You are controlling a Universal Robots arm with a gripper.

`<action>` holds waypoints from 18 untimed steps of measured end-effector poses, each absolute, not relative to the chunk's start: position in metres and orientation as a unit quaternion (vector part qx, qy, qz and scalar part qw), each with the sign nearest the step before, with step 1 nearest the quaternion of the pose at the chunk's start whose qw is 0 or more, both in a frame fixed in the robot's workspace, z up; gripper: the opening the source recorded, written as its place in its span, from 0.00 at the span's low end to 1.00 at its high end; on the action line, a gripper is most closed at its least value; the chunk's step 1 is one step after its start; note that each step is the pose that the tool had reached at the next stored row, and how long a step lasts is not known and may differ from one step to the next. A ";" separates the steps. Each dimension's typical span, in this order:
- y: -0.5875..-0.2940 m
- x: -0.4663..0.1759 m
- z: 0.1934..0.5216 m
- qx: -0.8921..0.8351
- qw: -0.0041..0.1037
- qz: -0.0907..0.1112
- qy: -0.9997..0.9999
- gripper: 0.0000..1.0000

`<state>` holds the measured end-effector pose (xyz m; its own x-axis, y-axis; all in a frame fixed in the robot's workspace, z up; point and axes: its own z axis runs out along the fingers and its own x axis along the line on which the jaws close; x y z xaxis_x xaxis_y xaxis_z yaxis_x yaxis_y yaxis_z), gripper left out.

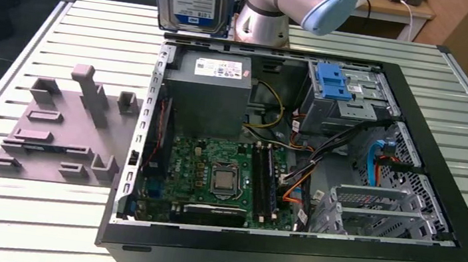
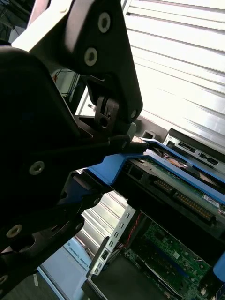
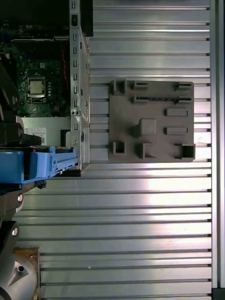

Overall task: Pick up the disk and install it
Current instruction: 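Pick up the disk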

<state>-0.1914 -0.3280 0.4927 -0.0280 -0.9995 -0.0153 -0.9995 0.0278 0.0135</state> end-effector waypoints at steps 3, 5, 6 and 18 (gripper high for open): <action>-0.328 -0.192 0.493 -0.697 0.001 0.010 0.717 0.36; -0.328 -0.193 0.493 -0.697 0.001 0.010 0.717 0.36; -0.328 -0.193 0.493 -0.697 0.001 0.010 0.717 0.36; -0.328 -0.195 0.493 -0.697 0.001 0.010 0.717 0.36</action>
